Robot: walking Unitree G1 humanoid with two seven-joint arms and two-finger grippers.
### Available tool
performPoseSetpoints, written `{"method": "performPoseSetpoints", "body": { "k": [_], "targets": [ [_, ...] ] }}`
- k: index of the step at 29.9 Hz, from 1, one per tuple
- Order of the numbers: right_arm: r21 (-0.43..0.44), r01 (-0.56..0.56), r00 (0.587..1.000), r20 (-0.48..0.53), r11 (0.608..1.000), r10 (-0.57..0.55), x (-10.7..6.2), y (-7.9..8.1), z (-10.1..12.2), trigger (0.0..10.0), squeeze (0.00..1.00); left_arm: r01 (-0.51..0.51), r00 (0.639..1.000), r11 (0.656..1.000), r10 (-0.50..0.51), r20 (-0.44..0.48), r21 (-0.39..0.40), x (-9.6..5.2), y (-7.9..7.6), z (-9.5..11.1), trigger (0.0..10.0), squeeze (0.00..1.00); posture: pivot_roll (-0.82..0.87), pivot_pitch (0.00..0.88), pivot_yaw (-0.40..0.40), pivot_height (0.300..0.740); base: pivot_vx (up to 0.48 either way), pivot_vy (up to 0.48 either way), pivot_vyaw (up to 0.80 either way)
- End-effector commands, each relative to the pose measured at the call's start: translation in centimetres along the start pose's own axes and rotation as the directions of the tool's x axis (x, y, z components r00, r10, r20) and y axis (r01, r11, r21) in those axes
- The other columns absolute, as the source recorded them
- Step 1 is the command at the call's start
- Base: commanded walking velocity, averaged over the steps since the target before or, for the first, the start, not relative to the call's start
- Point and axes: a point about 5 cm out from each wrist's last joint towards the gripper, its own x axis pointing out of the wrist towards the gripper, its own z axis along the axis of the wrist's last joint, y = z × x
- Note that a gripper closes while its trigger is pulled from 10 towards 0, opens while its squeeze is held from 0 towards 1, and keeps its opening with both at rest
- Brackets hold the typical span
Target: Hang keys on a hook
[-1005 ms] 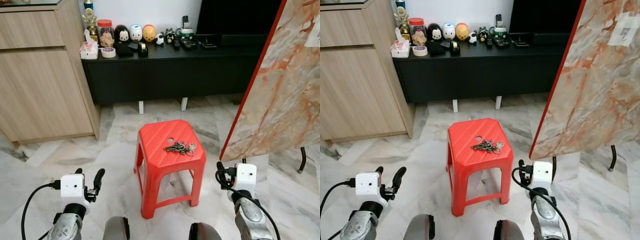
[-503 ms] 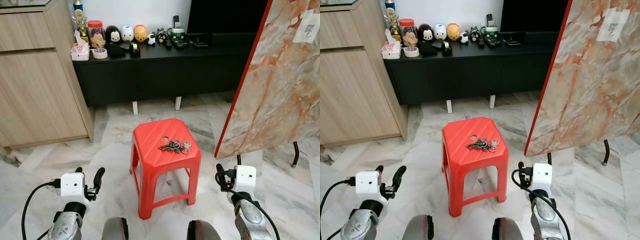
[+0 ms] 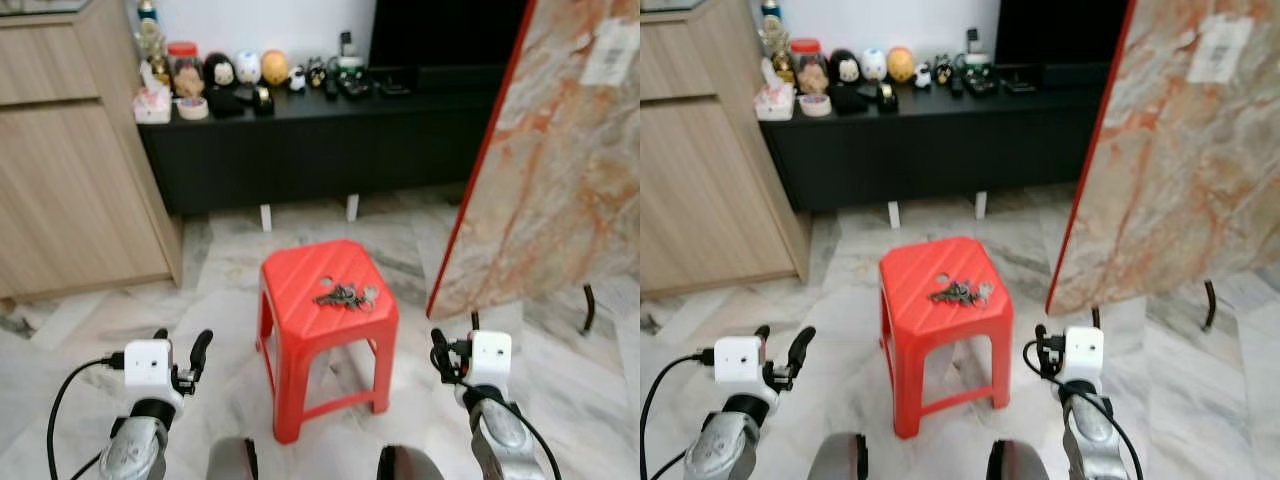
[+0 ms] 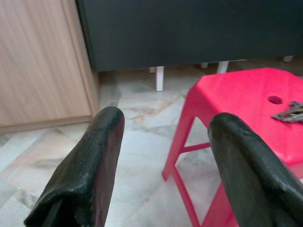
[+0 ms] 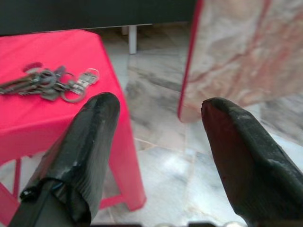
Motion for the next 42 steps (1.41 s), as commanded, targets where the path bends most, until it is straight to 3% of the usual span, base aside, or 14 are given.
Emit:
{"method": "performPoseSetpoints", "body": {
  "k": [1,11,17,42],
  "targets": [
    [0.009,0.002,1.000,0.025,1.000,-0.002,0.33,-0.05,0.66,10.0,0.00,0.003,1.000,1.000,-0.003,-0.023,-0.006,0.07,-0.02,-0.33,10.0,0.00,0.08,0.000,-0.061,0.591,0.315,0.000,0.00],
    [-0.009,-0.017,1.000,0.026,1.000,0.017,0.50,0.05,0.78,10.0,0.00,0.003,1.000,1.000,-0.003,-0.021,-0.007,0.28,-0.08,-0.31,10.0,0.00,0.08,0.000,-0.062,0.591,0.324,0.000,0.00],
    [-0.006,-0.029,0.999,0.046,1.000,0.029,0.48,0.36,1.03,10.0,0.00,0.006,1.000,1.000,-0.006,-0.023,-0.008,0.37,-0.23,-0.38,10.0,0.00,0.08,0.000,-0.062,0.591,0.322,0.000,0.75],
    [0.002,-0.019,1.000,0.015,1.000,0.019,0.74,-0.08,0.85,10.0,0.00,0.002,1.000,1.000,-0.003,-0.026,-0.010,0.41,-0.19,-0.57,10.0,0.00,0.09,0.000,-0.063,0.591,0.304,0.000,0.00]
  ]
}}
